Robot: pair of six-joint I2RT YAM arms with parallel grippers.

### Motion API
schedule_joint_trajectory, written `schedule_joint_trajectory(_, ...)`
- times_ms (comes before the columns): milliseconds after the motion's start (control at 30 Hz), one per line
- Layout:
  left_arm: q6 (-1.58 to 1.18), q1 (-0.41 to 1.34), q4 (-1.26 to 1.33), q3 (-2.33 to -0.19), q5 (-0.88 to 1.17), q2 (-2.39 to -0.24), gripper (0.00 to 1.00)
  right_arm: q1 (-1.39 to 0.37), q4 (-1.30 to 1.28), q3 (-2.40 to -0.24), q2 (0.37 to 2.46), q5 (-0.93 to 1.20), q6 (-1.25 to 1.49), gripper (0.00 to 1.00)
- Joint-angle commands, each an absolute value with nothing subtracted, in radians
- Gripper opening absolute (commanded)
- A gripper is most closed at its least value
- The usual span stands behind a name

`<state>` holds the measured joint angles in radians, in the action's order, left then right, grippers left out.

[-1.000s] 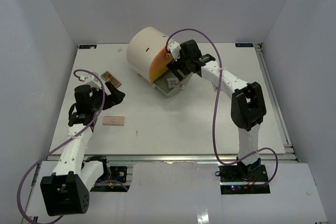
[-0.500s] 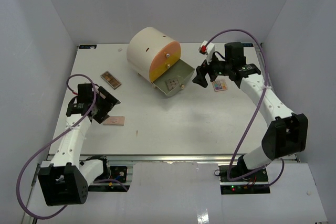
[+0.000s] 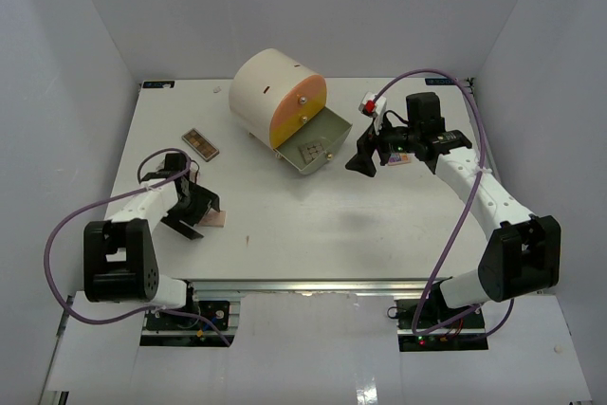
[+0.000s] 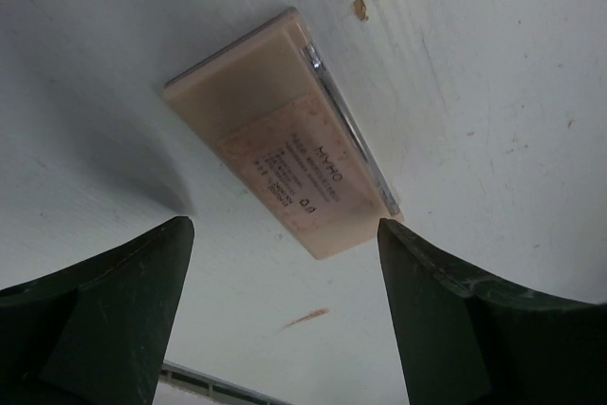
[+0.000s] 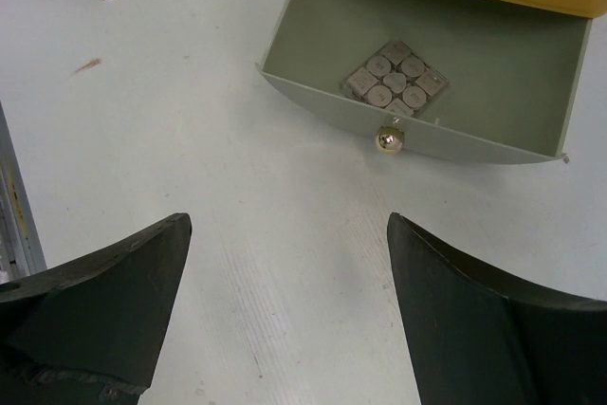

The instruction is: Organize the makeup

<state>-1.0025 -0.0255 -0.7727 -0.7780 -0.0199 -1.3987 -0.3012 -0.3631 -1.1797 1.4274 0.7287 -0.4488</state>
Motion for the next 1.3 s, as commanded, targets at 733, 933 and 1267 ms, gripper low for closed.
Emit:
schedule_joint_trajectory(733, -0.913, -0.019, -0.716, -0.921, 0.035, -1.647, 0.2, -0.29, -0.339, -1.168, 1.396, 0.753, -0.466, 0.9)
schedule_joint_trajectory(933, -0.726, 0.037, -0.555, -0.869, 0.232, -1.426, 0.0, -0.288, -0.337, -1.164, 1.394, 0.756, -0.468, 0.9)
schedule_joint_trajectory(1267, -0.444, 0.341, -0.357, -0.936, 0.341, -1.2, 0.0, -0.276, -0.327, -1.152, 1.404, 0.727, -0.478, 0.9)
